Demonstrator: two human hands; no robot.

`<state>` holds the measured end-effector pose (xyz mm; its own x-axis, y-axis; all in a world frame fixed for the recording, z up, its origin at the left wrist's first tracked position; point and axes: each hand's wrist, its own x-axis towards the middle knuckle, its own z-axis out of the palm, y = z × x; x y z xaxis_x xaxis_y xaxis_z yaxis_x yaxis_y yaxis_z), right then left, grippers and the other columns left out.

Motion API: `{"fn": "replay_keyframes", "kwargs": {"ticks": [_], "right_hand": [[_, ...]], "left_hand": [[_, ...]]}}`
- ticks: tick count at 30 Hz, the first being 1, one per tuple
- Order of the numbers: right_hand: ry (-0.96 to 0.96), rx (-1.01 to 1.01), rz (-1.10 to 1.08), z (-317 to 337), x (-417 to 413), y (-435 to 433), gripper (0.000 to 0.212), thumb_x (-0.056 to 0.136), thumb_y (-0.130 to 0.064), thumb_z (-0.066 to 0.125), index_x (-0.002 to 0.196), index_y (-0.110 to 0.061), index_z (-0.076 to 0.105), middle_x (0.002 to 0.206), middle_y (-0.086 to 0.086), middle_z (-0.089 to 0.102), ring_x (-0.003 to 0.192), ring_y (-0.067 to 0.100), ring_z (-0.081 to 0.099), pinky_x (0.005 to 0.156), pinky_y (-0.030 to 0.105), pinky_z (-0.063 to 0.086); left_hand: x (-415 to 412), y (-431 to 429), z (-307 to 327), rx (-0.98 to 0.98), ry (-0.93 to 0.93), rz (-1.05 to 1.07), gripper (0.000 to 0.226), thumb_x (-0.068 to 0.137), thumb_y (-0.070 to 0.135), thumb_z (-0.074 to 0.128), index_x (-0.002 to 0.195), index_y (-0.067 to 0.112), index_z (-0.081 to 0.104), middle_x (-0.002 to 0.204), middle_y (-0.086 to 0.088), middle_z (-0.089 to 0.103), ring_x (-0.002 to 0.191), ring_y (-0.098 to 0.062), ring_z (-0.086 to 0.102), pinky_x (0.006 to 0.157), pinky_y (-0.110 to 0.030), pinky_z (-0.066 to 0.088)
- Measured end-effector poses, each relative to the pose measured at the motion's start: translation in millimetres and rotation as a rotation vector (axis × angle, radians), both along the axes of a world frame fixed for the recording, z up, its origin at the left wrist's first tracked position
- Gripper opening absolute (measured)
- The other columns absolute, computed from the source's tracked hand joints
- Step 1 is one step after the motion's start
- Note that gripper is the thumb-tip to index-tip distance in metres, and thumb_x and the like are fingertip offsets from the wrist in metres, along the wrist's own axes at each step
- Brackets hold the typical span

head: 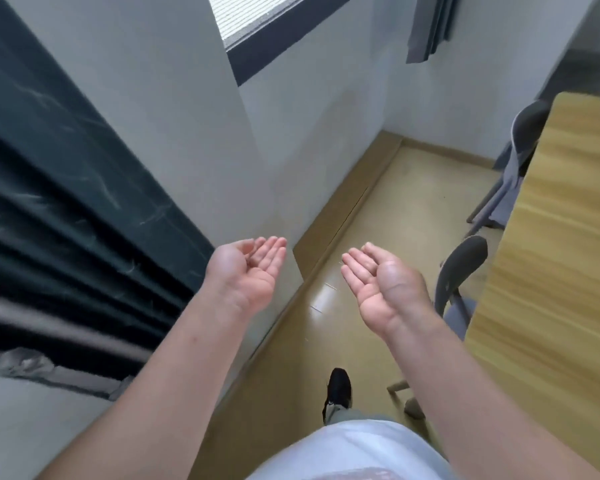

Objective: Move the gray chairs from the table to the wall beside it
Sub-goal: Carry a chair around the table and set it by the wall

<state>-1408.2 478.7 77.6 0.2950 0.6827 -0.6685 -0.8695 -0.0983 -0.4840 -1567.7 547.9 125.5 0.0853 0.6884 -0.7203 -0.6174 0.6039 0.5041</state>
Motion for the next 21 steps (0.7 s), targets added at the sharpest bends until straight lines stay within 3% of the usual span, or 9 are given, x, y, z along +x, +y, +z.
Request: {"fn": "replay_keyframes", "kwargs": {"ticks": [6,14,21], "right_hand": [[0.02,0.057,-0.141,28,47,109,0.04,0.099,-0.006,0.053,0.135,0.009,0.047,0.14,0.027,0.053,0.124,0.035,0.059,0.101,0.04,0.05],[0.006,-0.006,-0.393,18,120,193,0.034,0.098,-0.006,0.054,0.13,0.007,0.051,0.135,0.025,0.058,0.118,0.033,0.063,0.101,0.04,0.051],[-0.047,-0.086,-0.724,17,198,253,0.04,0.102,-0.007,0.047,0.138,0.007,0.045,0.142,0.025,0.052,0.125,0.033,0.057,0.095,0.036,0.049]], "left_hand": [[56,134,36,0.087,0.002,-0.121,0.039,0.1,0.004,0.034,0.135,-0.007,0.046,0.134,-0.024,0.056,0.124,-0.036,0.056,0.098,-0.041,0.048],[160,255,16,-0.045,0.013,-0.37,0.03,0.098,0.004,0.04,0.121,-0.007,0.055,0.116,-0.022,0.066,0.106,-0.035,0.067,0.095,-0.04,0.053],[303,346,1,-0.114,0.007,-0.759,0.028,0.098,0.005,0.04,0.116,-0.006,0.058,0.113,-0.018,0.069,0.101,-0.031,0.07,0.095,-0.035,0.054]]}}
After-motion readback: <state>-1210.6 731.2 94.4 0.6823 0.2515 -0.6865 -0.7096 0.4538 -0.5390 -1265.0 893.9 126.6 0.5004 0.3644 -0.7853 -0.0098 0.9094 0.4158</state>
